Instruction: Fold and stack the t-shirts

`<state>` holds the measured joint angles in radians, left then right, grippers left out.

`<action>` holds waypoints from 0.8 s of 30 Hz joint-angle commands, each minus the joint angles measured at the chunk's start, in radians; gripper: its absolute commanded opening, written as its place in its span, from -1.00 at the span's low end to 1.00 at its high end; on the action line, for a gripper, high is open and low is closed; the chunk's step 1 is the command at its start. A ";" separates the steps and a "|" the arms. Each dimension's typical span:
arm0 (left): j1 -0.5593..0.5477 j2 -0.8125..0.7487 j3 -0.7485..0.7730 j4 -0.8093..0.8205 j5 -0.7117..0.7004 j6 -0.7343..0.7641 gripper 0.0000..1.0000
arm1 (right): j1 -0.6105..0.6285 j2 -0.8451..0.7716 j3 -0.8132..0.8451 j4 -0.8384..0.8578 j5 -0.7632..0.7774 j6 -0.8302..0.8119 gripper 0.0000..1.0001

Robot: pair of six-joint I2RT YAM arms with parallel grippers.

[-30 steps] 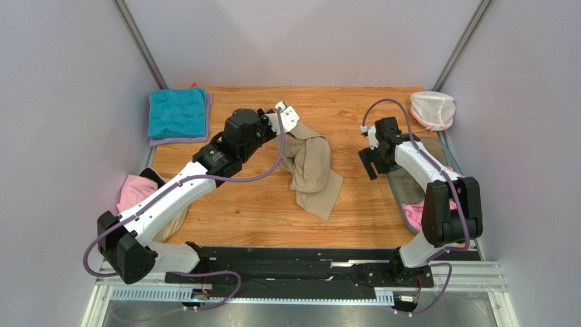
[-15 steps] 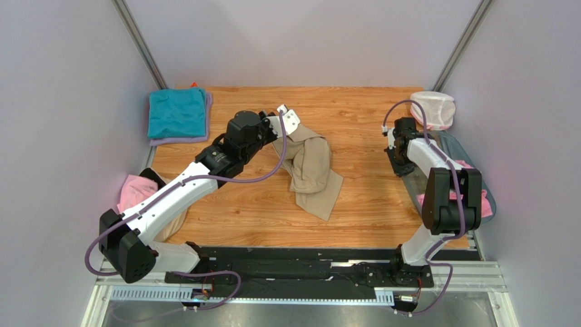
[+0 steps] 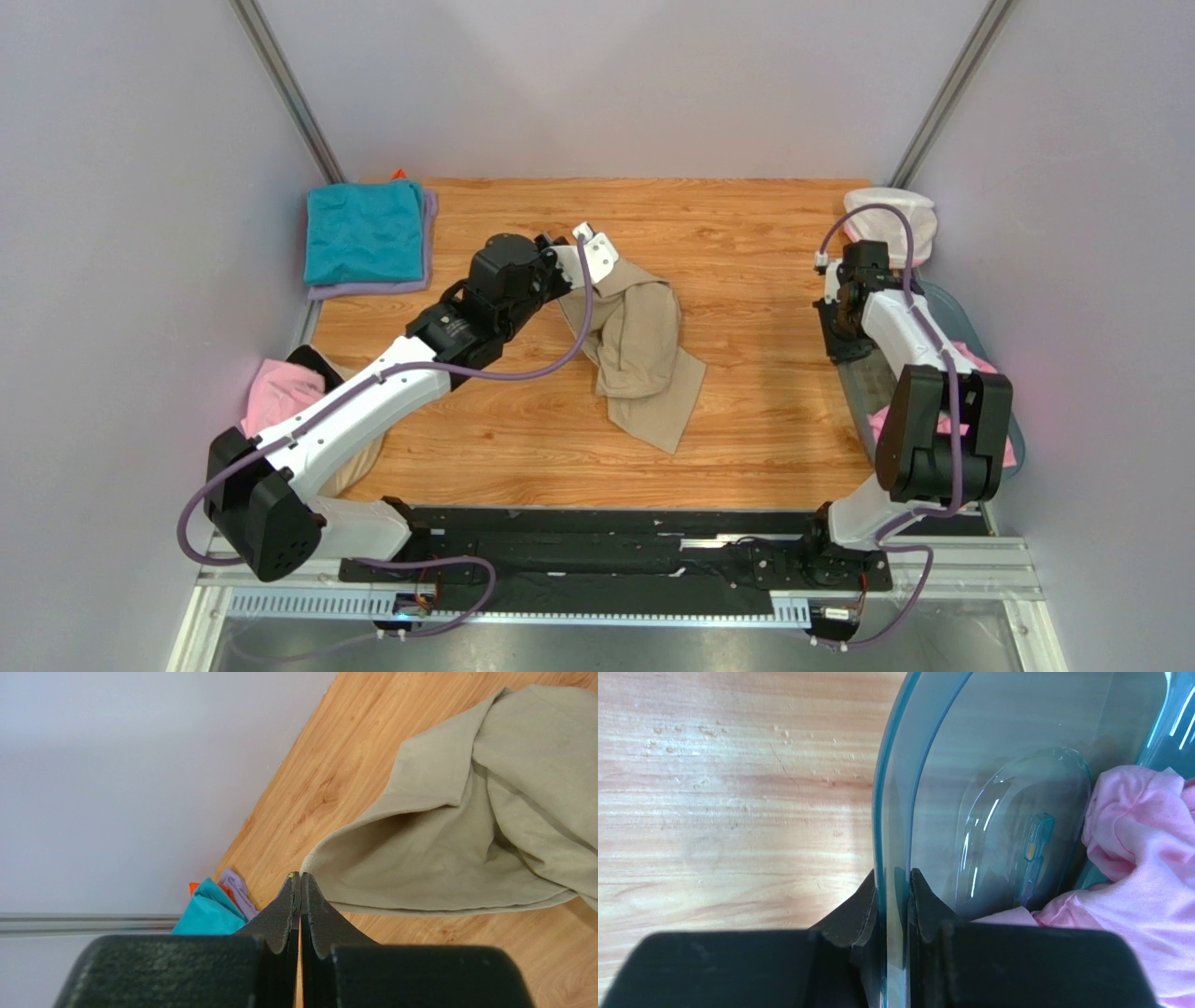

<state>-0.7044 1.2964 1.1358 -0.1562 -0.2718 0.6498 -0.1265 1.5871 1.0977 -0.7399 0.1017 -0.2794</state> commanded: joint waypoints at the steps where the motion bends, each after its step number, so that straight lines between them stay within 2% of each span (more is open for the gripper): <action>1: 0.000 -0.006 0.002 0.057 0.013 0.011 -1.00 | -0.044 -0.064 -0.012 -0.090 0.013 0.075 -1.00; 12: 0.000 -0.025 -0.036 0.072 0.013 0.022 -1.00 | -0.150 -0.062 -0.071 -0.033 0.096 0.026 -1.00; 13: 0.000 -0.026 -0.041 0.072 0.011 0.021 -1.00 | -0.153 -0.062 -0.073 -0.032 0.101 0.020 -0.96; 14: 0.000 -0.026 -0.042 0.070 0.014 0.019 -1.00 | -0.156 -0.068 -0.076 -0.030 0.101 0.017 -0.85; 15: 0.000 -0.026 -0.044 0.070 0.014 0.019 -1.00 | -0.154 -0.073 -0.078 -0.029 0.101 0.017 -0.64; 16: 0.000 -0.023 -0.047 0.070 0.014 0.016 -1.00 | -0.156 -0.082 -0.082 -0.026 0.096 0.016 -0.14; 18: 0.000 -0.023 -0.050 0.070 0.013 0.017 -1.00 | -0.156 -0.117 -0.082 -0.029 0.082 0.017 0.23; 19: 0.000 -0.022 -0.053 0.072 0.011 0.016 -1.00 | -0.156 -0.128 -0.076 -0.030 0.075 0.016 0.59; 21: -0.001 -0.019 -0.057 0.073 0.013 0.017 -1.00 | -0.156 -0.157 -0.062 -0.048 0.058 0.016 0.74; 24: 0.000 -0.011 -0.065 0.079 0.013 0.010 -1.00 | -0.151 -0.177 -0.010 -0.091 0.036 0.016 0.82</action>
<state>-0.7044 1.2961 1.0832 -0.1223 -0.2676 0.6582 -0.2760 1.4811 1.0172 -0.7853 0.1162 -0.2588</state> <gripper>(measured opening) 0.008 0.887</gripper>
